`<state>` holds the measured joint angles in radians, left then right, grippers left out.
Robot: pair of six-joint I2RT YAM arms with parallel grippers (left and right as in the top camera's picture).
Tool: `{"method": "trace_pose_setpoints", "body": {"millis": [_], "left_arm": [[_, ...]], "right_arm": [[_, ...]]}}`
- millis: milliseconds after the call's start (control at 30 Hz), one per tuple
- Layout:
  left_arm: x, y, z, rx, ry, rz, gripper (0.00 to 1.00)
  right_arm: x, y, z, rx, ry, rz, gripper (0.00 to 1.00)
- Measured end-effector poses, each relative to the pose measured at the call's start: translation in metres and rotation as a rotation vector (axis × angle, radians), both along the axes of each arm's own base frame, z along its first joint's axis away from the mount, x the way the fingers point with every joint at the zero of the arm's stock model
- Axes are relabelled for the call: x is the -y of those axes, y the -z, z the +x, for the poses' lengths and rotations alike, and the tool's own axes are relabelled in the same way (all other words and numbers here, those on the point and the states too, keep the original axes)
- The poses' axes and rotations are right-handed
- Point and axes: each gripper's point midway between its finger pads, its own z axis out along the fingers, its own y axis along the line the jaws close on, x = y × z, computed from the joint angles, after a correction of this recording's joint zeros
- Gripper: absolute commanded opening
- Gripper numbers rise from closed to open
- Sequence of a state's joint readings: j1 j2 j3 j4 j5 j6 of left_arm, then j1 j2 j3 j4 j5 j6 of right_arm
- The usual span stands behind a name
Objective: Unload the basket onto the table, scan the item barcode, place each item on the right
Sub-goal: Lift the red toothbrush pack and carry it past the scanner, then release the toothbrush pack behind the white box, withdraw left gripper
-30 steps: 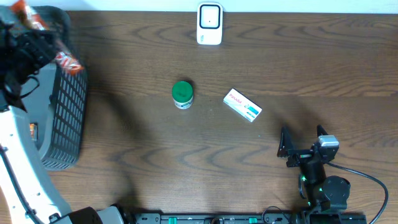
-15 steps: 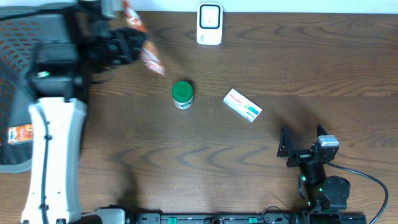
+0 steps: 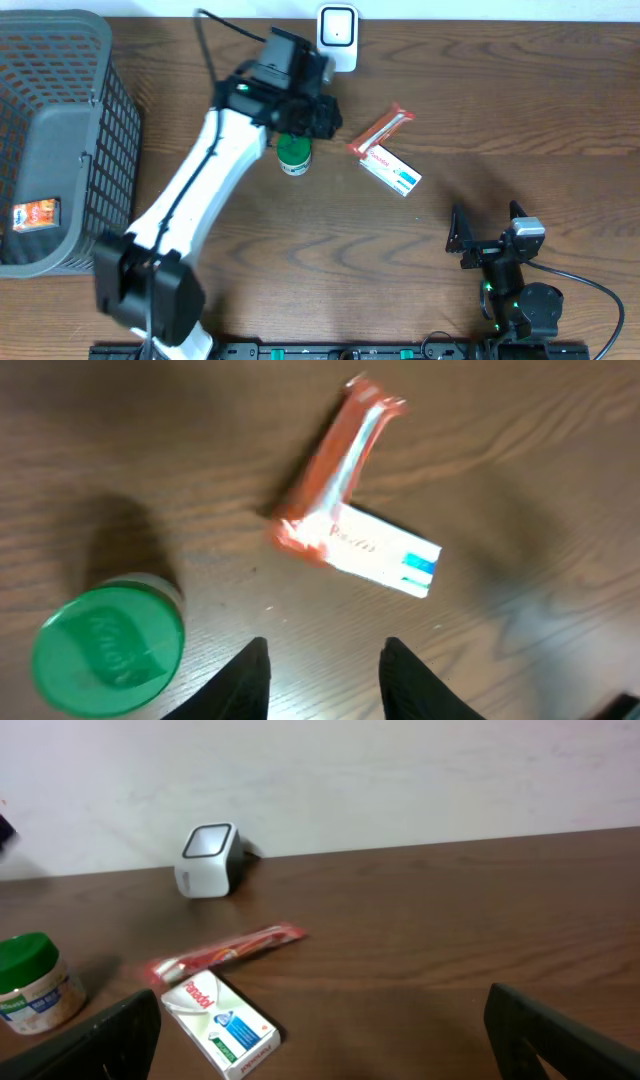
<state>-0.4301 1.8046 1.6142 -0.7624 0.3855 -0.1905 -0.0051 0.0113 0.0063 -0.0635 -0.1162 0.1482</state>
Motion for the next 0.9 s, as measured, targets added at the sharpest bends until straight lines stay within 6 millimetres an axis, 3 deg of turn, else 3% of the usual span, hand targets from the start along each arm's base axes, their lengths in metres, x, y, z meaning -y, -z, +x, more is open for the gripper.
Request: {"method": "trace_pose_setpoints", "body": {"millis": [367,633,900], "left_arm": [[0.017,0.064,0.006,-0.087,0.024,0.075,0.37],[0.028,0.077,0.009,-0.071,0.04,0.087,0.38],[0.019,0.077,0.017,-0.036,0.02,0.131,0.75]], "right_arm": [[0.0,0.0,0.0,0.0,0.0,0.0,0.99],[0.0,0.0,0.0,0.0,0.0,0.0,0.99],[0.0,0.0,0.0,0.0,0.0,0.0,0.99]]}}
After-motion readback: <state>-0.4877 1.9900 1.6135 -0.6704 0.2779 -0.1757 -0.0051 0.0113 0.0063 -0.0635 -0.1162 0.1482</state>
